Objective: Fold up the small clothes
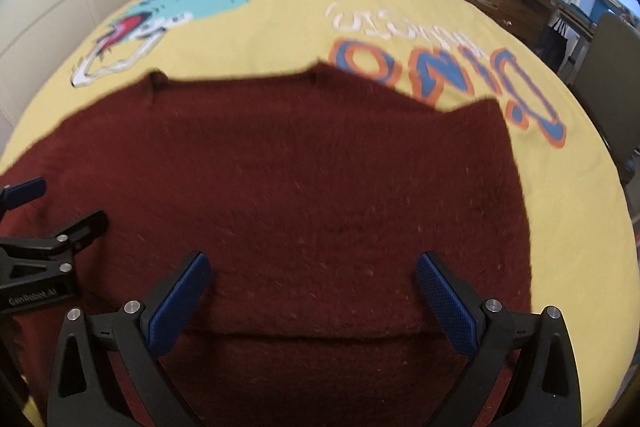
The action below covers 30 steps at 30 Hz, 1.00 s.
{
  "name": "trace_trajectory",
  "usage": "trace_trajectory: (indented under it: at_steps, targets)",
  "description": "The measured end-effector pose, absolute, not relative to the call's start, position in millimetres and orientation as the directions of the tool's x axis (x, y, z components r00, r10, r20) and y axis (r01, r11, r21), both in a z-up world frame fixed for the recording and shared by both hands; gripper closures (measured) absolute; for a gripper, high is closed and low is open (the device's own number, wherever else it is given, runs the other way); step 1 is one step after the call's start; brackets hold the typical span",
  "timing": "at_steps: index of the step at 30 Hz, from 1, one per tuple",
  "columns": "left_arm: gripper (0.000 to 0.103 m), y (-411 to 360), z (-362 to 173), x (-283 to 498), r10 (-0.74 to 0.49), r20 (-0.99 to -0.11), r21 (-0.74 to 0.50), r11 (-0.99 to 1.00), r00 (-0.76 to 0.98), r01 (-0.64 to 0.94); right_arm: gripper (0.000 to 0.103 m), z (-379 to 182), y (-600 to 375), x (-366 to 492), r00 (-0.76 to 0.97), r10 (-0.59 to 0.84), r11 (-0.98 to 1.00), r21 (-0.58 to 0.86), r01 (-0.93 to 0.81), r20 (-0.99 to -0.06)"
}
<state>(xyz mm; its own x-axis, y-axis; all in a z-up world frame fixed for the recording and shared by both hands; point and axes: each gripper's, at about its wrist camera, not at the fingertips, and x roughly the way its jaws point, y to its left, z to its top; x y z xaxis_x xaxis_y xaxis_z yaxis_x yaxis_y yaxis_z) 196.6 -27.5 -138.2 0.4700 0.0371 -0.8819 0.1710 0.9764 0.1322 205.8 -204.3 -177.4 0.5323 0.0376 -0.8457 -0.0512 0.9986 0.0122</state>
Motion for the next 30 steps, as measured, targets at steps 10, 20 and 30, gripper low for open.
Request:
trace_trajectory:
  at_steps: [10,20,30]
  targets:
    - [0.001,17,-149,194,0.01,-0.892,0.081,0.987,0.452,0.138,0.001,-199,-257,195,0.509,0.016,0.998,0.045,0.045,-0.861]
    - [0.001,17,-144,191,0.001,-0.899,0.066,0.989,0.438,0.134,0.0,-196,-251,189,0.475,0.018,0.999,0.036,0.03,-0.88]
    - [0.001,65,-91,145,-0.044,-0.881,-0.017,0.998,0.472,0.062,0.0,-140,-254,140,0.505,0.058,0.996,0.082,0.025,-0.861]
